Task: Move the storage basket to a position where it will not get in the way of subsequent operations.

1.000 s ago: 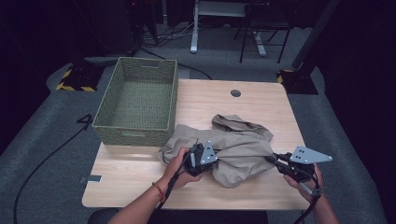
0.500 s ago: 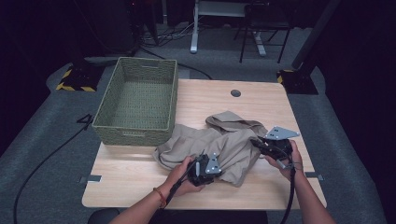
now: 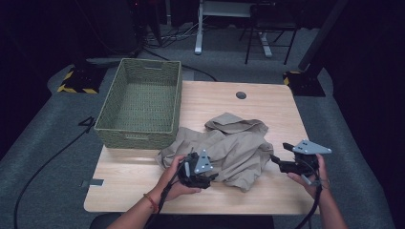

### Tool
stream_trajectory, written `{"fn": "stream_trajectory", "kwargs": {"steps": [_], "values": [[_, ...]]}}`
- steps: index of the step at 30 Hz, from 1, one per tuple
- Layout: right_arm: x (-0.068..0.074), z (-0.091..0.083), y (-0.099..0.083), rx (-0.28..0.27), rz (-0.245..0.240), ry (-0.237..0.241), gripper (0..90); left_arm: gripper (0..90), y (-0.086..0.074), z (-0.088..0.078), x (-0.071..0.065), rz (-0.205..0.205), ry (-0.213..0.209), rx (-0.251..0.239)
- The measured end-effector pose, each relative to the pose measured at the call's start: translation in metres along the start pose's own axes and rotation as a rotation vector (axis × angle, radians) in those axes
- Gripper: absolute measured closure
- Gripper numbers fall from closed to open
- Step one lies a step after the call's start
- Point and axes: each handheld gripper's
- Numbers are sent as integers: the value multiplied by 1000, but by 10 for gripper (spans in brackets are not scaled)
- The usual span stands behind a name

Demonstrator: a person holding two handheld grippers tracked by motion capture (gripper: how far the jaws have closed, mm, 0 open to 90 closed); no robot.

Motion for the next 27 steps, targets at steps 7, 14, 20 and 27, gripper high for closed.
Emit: {"fn": "stream_trajectory", "kwargs": {"steps": [7, 14, 20, 27], "values": [[35, -12, -19, 12, 12, 107, 323, 377, -25, -10, 23, -51, 94, 74], [83, 8, -28, 56, -30, 228, 244, 446, -50, -1, 45, -108, 110, 122], [100, 25, -29, 89, -19, 197, 199, 464, -59, 6, 51, -133, 96, 146], [117, 37, -31, 128, -13, 132, 165, 545, -63, 15, 51, -136, 65, 167]]}}
Point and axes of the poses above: each handheld gripper's, and its own axes: z roughly forward along the jaws, y roughly out of its top, x roughly to its left, and after that the axes turned 2 degrees about -x, right-handed
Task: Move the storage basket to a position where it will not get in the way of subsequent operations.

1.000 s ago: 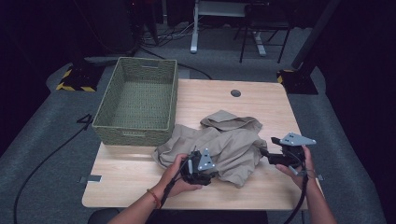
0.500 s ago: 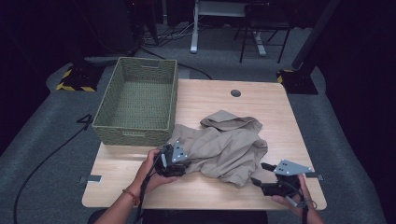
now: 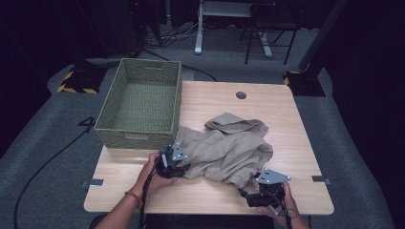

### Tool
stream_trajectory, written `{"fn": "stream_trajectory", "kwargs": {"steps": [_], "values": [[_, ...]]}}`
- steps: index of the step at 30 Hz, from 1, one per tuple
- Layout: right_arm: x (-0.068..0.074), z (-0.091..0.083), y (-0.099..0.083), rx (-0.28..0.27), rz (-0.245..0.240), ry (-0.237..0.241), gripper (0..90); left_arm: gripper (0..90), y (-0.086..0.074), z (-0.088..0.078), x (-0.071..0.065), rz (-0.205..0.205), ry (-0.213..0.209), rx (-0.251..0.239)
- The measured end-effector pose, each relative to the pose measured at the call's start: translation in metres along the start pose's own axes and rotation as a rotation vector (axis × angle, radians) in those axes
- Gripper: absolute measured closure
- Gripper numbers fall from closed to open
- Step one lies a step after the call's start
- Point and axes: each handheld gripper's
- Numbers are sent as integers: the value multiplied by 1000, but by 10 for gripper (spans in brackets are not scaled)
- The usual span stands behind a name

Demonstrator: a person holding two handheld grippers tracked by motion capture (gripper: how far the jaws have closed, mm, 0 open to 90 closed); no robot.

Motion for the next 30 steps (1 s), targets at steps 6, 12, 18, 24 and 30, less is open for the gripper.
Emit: {"fn": "stream_trajectory", "kwargs": {"steps": [6, 12, 18, 24, 30], "values": [[-8, 6, 0, -4, 9, -66, 403, 641, -1, 0, -3, 6, -19, -10], [-39, -13, -9, -37, 68, -158, 770, 722, -1, -1, -5, 2, -9, 4], [-93, -48, -20, -136, 183, -321, 821, 780, -2, -4, -6, -14, -43, 19], [-95, -55, -15, -191, 198, -255, 490, 780, 1, -7, -39, 18, -138, 29], [-78, -31, 0, -166, 137, -164, 282, 745, 7, -7, -76, 97, -220, 26]]}}
Point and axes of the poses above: each handheld gripper's, and its own axes: z roughly forward along the jaws, y roughly out of its top, x roughly to its left, and after that the axes turned 2 degrees about -x, right-handed
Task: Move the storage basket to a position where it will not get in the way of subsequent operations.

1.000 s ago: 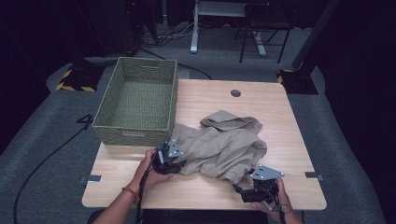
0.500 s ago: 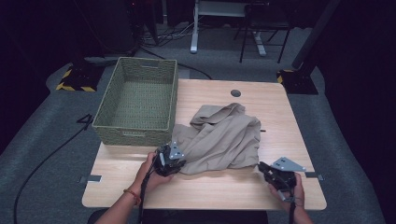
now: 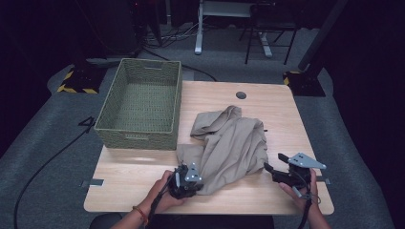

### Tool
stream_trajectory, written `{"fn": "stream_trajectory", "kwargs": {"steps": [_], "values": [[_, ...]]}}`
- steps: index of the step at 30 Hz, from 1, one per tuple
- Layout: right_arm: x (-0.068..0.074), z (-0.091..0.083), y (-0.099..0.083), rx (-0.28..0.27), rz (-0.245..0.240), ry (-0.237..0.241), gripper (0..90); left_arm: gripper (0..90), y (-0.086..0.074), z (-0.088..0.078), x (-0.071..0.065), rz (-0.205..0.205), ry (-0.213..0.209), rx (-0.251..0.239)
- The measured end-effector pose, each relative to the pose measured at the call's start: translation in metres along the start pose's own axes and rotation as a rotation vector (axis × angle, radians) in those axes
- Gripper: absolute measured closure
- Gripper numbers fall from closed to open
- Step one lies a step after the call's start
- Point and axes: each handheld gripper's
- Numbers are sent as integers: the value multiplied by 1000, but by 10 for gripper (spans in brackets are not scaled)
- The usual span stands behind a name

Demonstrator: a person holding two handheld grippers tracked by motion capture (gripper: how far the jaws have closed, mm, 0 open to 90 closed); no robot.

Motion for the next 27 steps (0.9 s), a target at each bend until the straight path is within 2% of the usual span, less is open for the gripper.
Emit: {"fn": "stream_trajectory", "kwargs": {"steps": [1, 4, 5, 7, 8, 9, 10, 13, 15, 17, 18, 19, 21, 24, 26, 27], "values": [[3, 4, 0, 9, -14, 22, 273, 732, 2, 1, -4, 6, -13, 4], [10, 16, 0, 51, -47, 23, 290, 677, 5, 3, -14, 30, -48, 6], [11, 20, 0, 67, -55, 17, 320, 661, 6, 3, -16, 29, -54, 6], [10, 26, -1, 97, -65, 9, 478, 587, 8, 1, -19, 38, -56, -6], [10, 28, -2, 93, -73, 14, 583, 554, 9, -1, -19, 44, -46, -21], [9, 28, -3, 87, -87, 6, 642, 505, 10, -4, -18, 46, -28, -36], [8, 28, -3, 81, -96, -22, 699, 444, 11, -7, -16, 52, 0, -44], [0, 25, -5, 76, -96, -49, 786, 344, 14, -18, -4, 15, 39, -86], [-8, 21, -6, 84, -104, -80, 792, 296, 16, -25, 3, 3, 89, -105], [-17, 16, -6, 71, -79, -98, 788, 277, 18, -33, 12, -17, 128, -131], [-28, 9, -6, 57, -48, -128, 773, 286, 21, -36, 22, -35, 152, -151], [-28, 9, -6, 57, -48, -128, 773, 298, 21, -36, 22, -35, 152, -151], [-41, 5, -6, 59, -31, -157, 757, 319, 25, -35, 30, -46, 178, -155], [-59, 2, -7, 79, -30, -251, 696, 363, 30, -24, 38, -51, 172, -135], [-69, 2, -7, 118, -54, -318, 563, 407, 32, -15, 40, -46, 146, -118], [-73, 0, -8, 122, -39, -340, 539, 426, 33, -10, 39, -46, 132, -113]]}}
Point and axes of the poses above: each handheld gripper's, and its own axes: z roughly forward along the jaws, y roughly out of its top, x roughly to its left, and after that the axes turned 2 degrees about -x, right-handed
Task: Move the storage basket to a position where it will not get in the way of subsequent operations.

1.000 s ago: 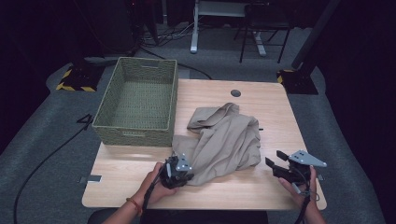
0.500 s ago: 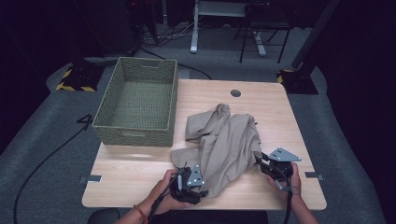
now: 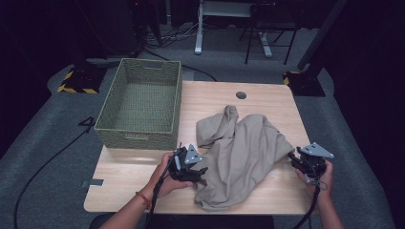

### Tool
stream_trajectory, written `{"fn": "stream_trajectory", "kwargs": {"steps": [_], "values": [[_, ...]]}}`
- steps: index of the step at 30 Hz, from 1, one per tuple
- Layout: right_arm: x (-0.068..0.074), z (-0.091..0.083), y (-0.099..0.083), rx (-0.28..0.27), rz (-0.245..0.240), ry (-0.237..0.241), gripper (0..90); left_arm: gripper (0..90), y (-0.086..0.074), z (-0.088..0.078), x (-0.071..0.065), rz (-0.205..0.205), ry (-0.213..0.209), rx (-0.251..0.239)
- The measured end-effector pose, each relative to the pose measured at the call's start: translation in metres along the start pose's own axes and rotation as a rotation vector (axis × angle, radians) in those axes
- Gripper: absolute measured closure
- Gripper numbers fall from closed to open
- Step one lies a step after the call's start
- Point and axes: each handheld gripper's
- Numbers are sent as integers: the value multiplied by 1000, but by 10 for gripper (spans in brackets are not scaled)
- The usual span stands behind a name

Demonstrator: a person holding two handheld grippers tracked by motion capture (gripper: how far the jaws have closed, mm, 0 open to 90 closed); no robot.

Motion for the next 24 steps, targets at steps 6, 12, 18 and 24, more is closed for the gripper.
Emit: {"fn": "stream_trajectory", "kwargs": {"steps": [6, 12, 18, 24], "values": [[-19, -31, 1, -106, 91, 103, 403, 514, 1, 20, -19, 58, -74, 26], [8, -49, 19, -191, 62, 229, 394, 555, 0, 36, -45, 113, -150, 77], [65, -37, 29, -156, -82, 371, 391, 550, 6, 49, -70, 148, -213, 79], [84, -7, 16, -33, -113, 429, 404, 352, 10, 45, -67, 139, -165, 57]]}}
Point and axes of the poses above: each handheld gripper's, and its own axes: z roughly forward along the jaws, y roughly out of its top, x roughly to its left, and after that the axes turned 2 degrees about -x, right-handed
